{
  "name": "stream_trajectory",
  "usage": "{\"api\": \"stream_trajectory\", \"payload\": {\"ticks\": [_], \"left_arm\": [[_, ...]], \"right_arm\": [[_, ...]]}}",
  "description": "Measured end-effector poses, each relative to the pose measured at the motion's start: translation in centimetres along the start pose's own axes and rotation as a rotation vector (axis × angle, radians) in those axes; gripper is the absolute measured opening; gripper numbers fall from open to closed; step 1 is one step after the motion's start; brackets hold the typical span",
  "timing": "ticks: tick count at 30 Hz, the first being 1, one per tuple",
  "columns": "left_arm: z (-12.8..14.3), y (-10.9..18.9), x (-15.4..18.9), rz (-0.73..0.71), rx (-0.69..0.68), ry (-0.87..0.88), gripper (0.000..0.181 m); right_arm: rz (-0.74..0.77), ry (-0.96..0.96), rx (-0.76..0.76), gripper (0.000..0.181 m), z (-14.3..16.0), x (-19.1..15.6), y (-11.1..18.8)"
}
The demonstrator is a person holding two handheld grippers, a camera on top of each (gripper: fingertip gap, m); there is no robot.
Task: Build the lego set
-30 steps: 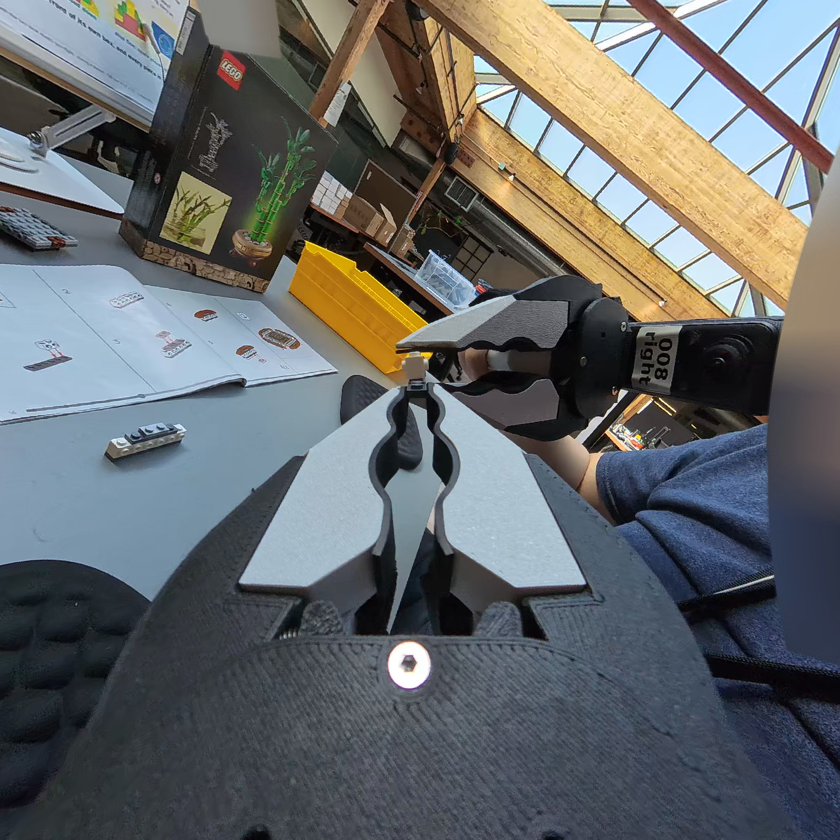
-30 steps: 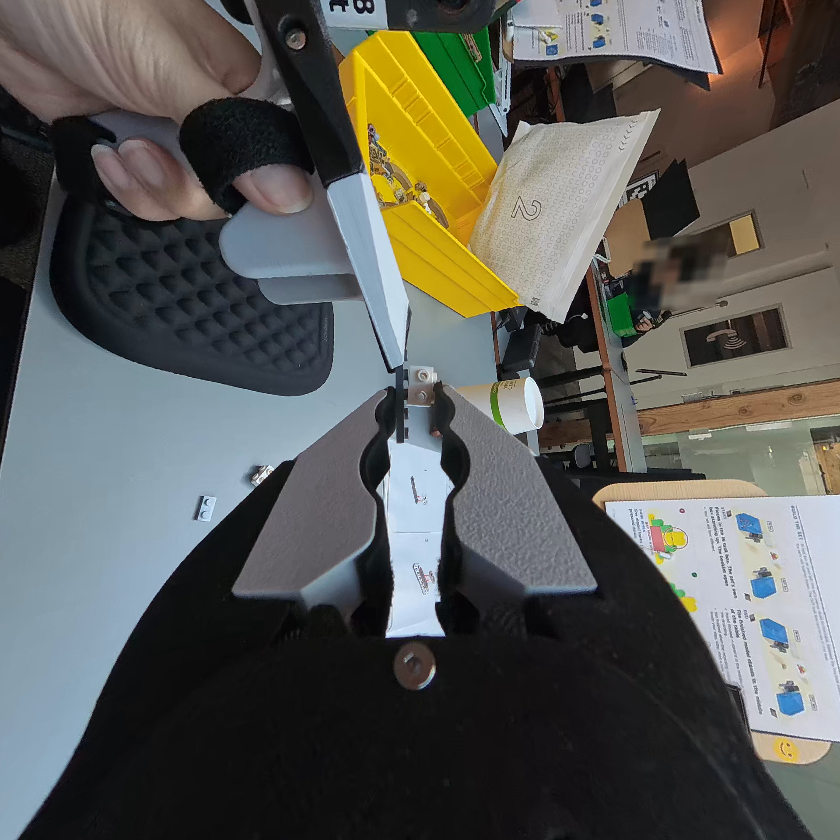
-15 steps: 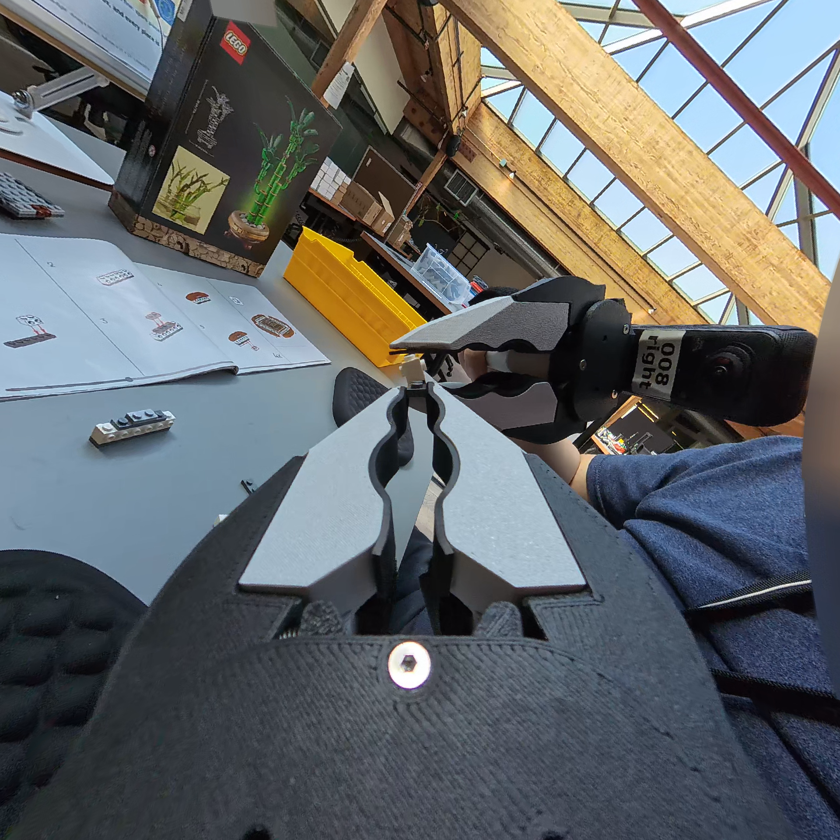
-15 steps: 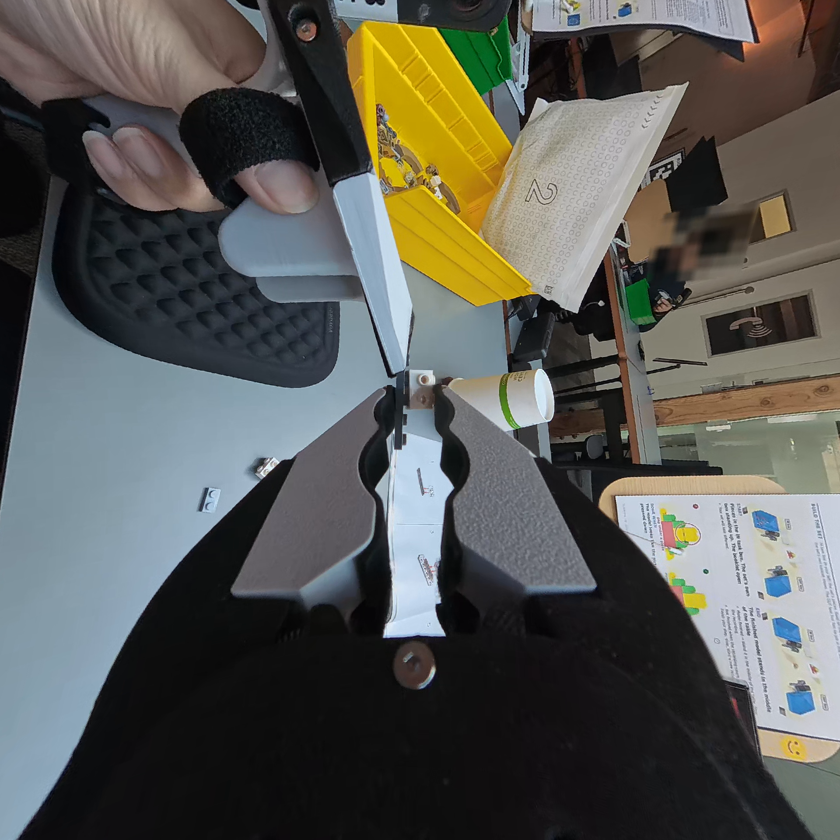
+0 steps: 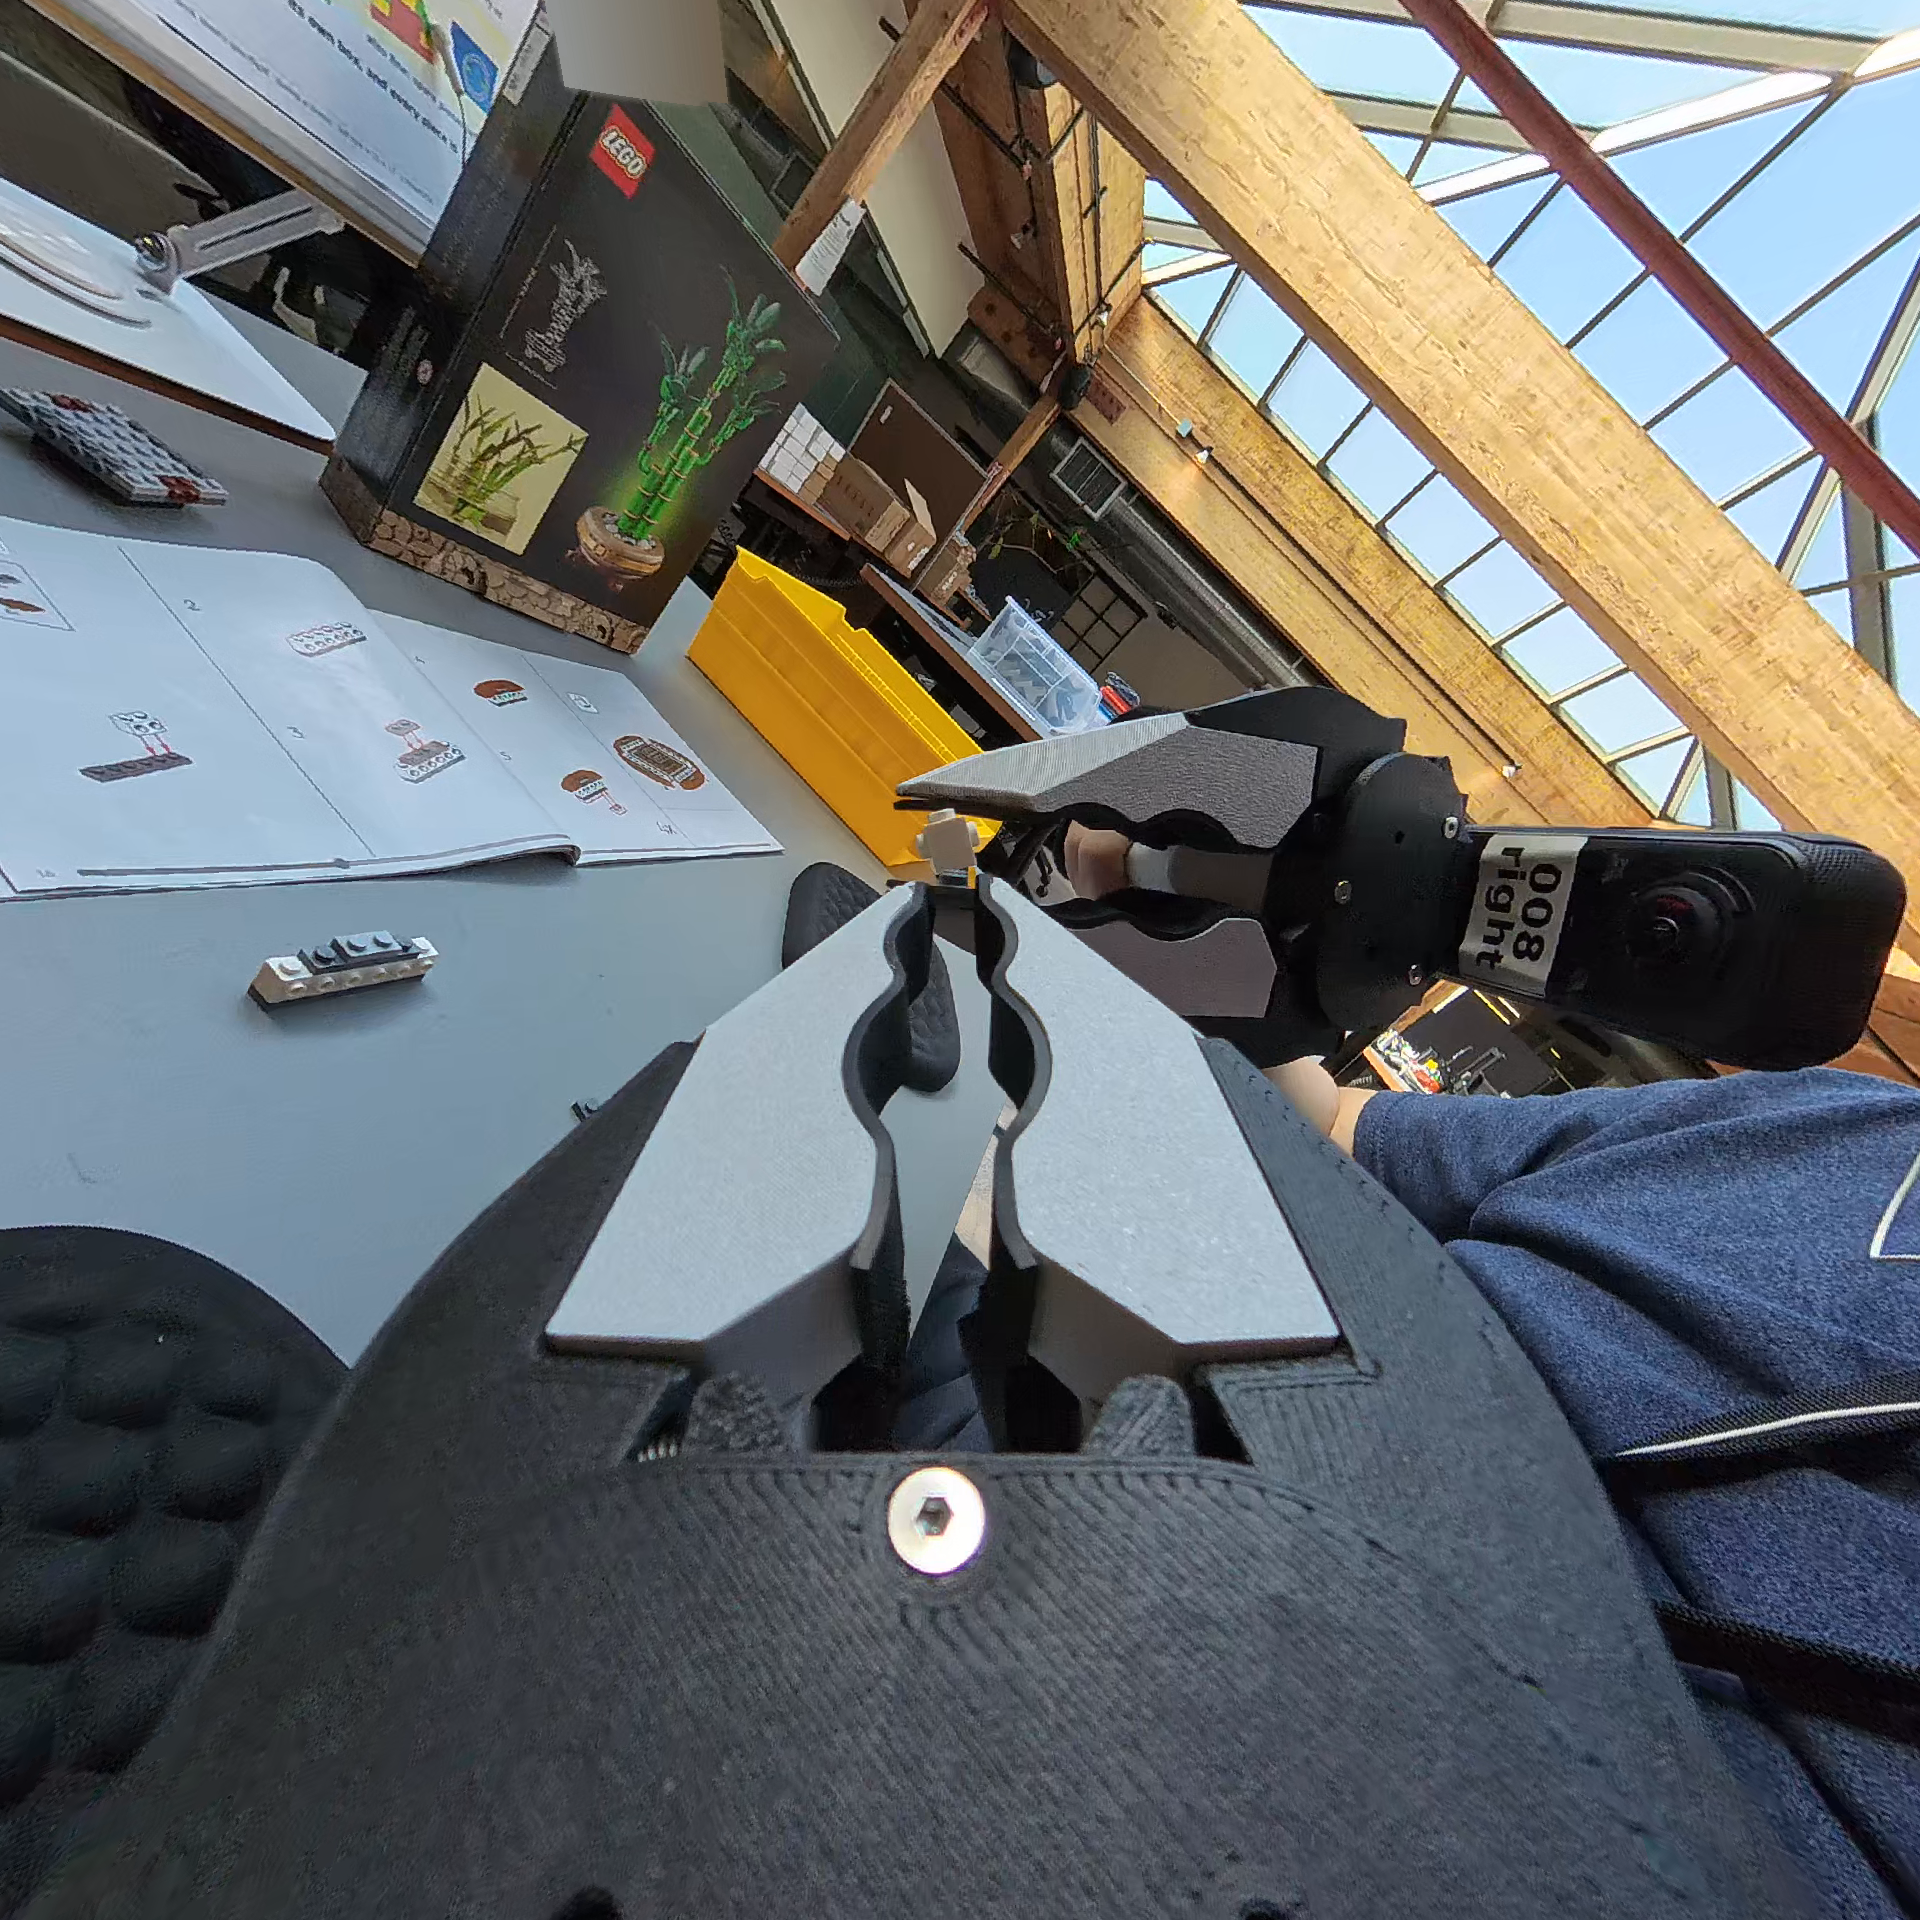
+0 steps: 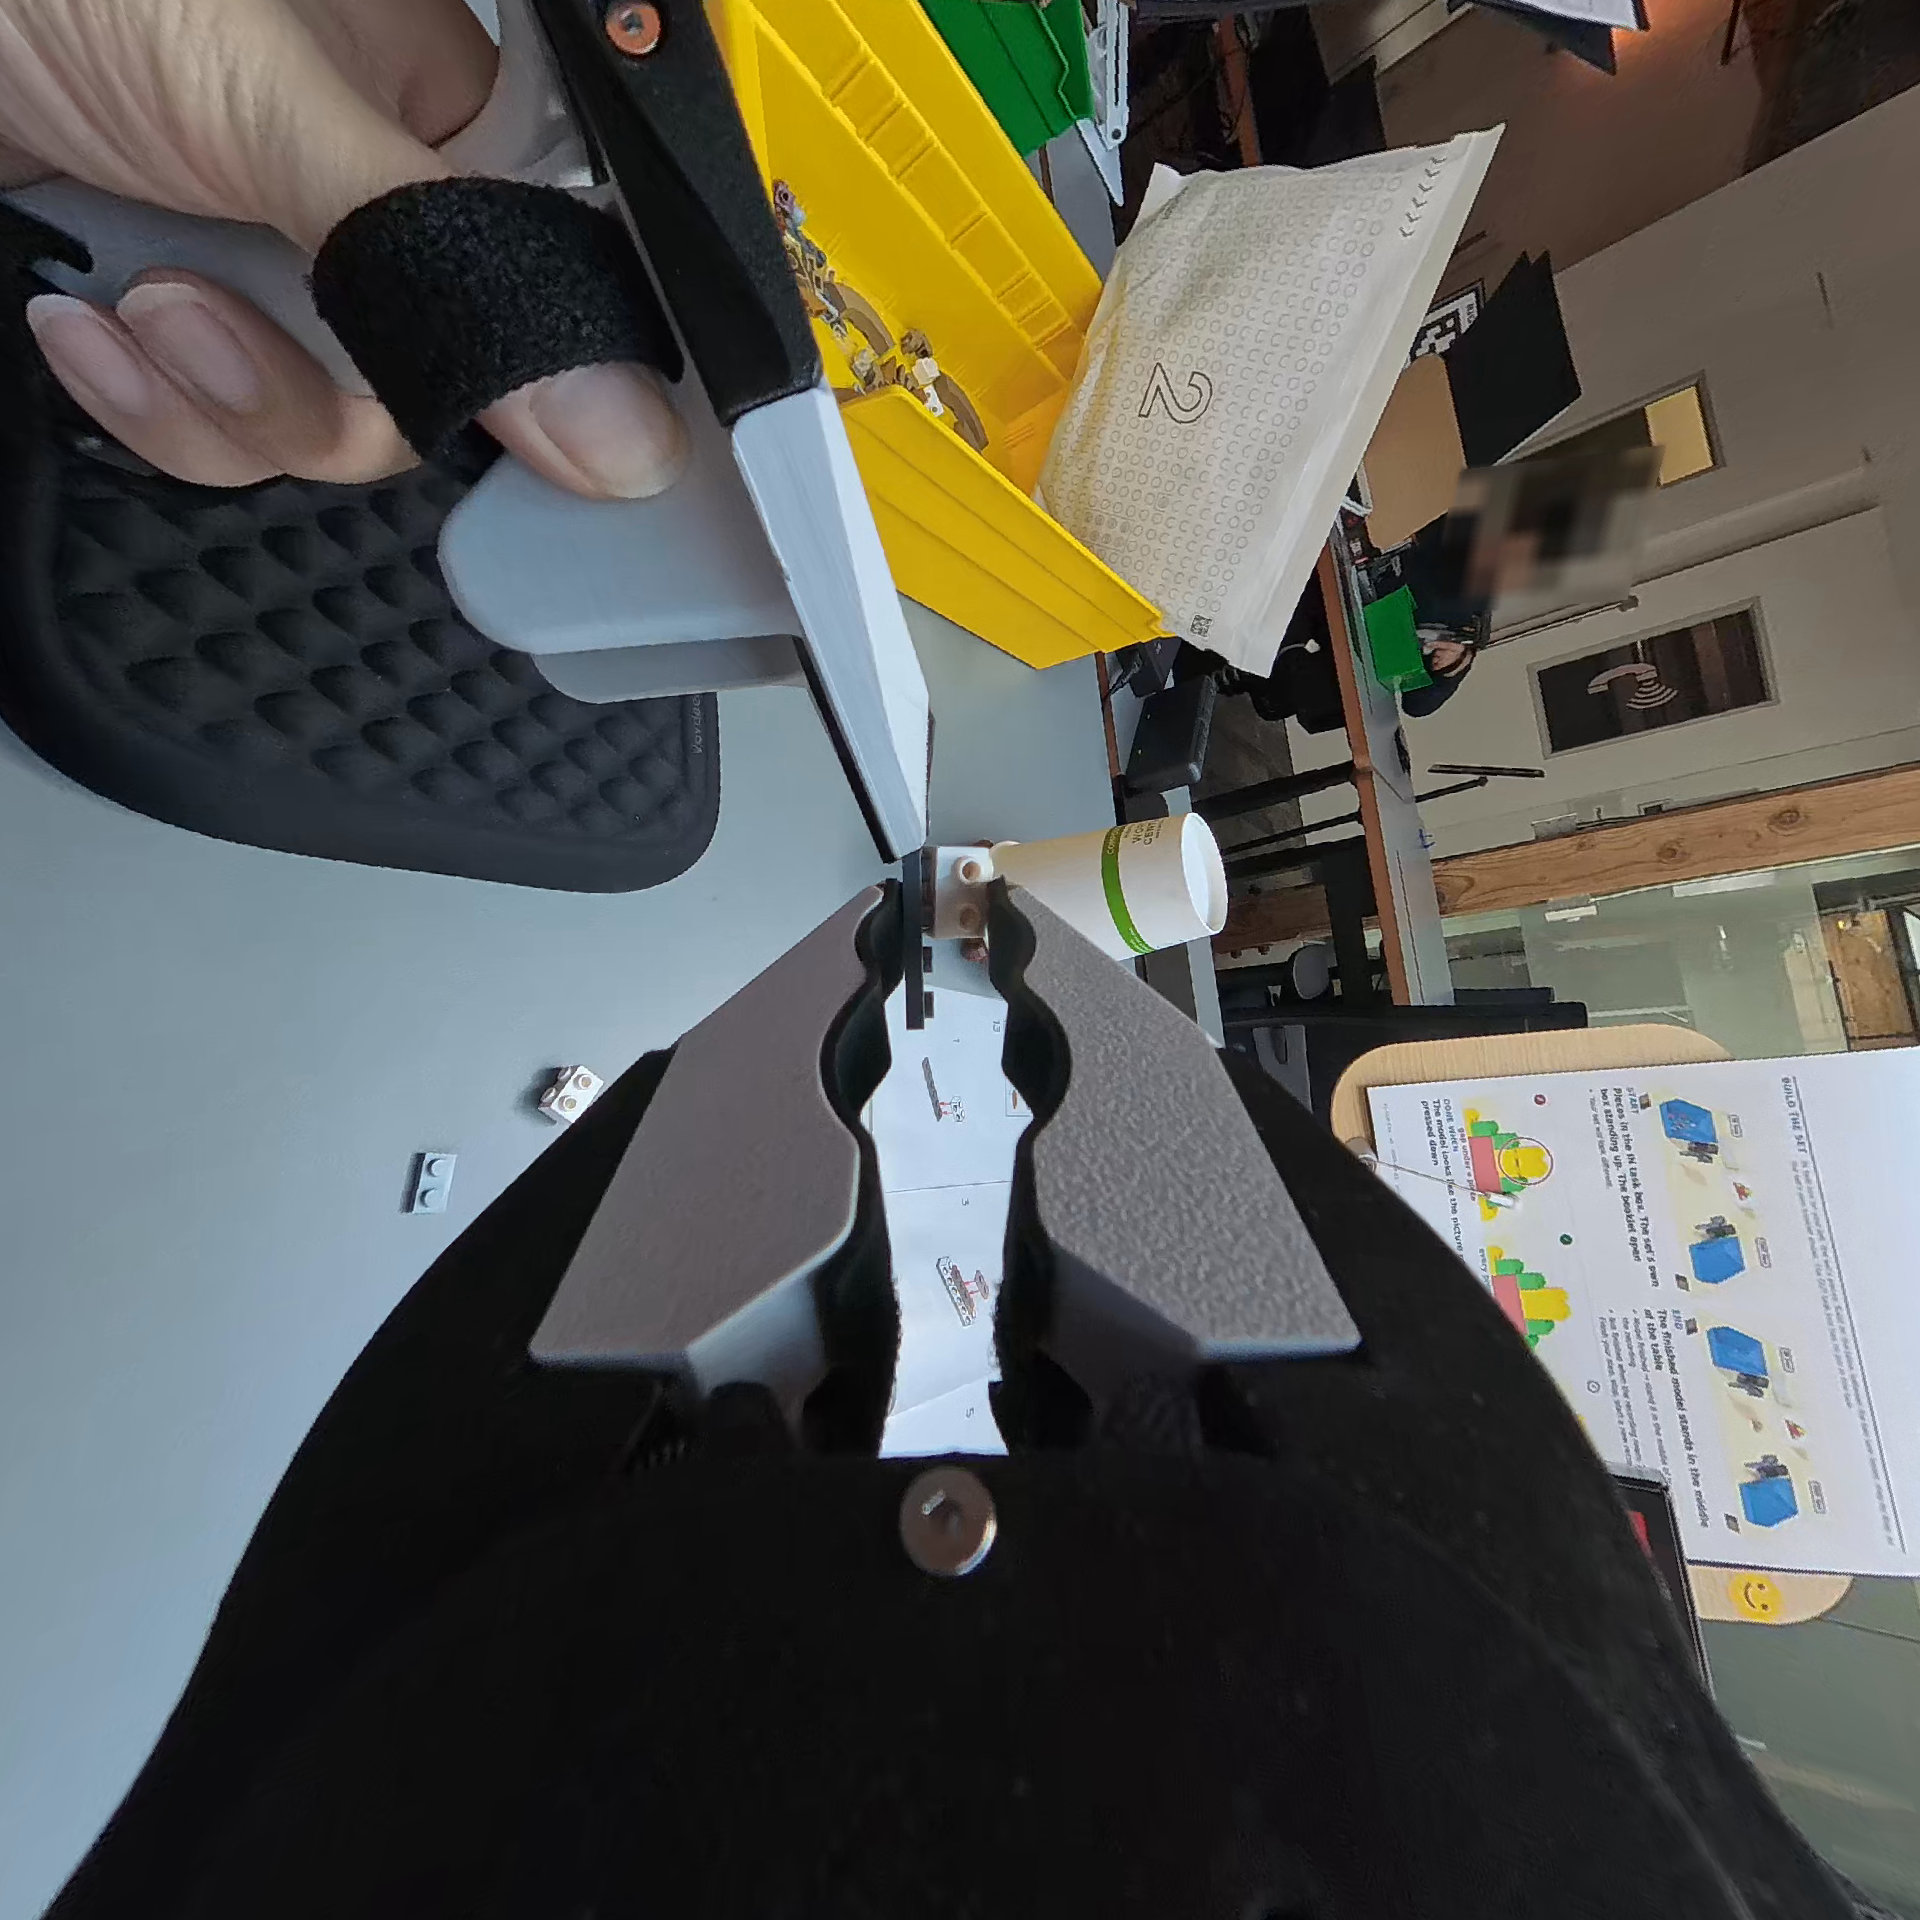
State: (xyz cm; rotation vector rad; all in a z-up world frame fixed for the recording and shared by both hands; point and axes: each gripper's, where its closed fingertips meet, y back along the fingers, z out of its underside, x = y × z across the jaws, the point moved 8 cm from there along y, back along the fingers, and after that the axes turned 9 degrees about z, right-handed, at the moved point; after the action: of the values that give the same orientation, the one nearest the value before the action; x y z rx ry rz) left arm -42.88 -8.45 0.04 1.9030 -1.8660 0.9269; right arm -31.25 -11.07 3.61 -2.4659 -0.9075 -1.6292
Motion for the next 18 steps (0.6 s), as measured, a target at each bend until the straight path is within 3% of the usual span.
{"api": "stream_trajectory", "payload": {"ticks": [10,18], "left_arm": [[0.2,-0.2,-0.8,-0.063,-0.028,0.001,0.005],[0.1,-0.4,-1.9,-0.097,-0.010,0.020,0.005]], "right_arm": [[-0.014,-0.069,-0.033,0.015,0.9,-0.6,-0.9],[0.065,-0.051,-0.064,0.015,1.5,-1.1,-1.8]]}}
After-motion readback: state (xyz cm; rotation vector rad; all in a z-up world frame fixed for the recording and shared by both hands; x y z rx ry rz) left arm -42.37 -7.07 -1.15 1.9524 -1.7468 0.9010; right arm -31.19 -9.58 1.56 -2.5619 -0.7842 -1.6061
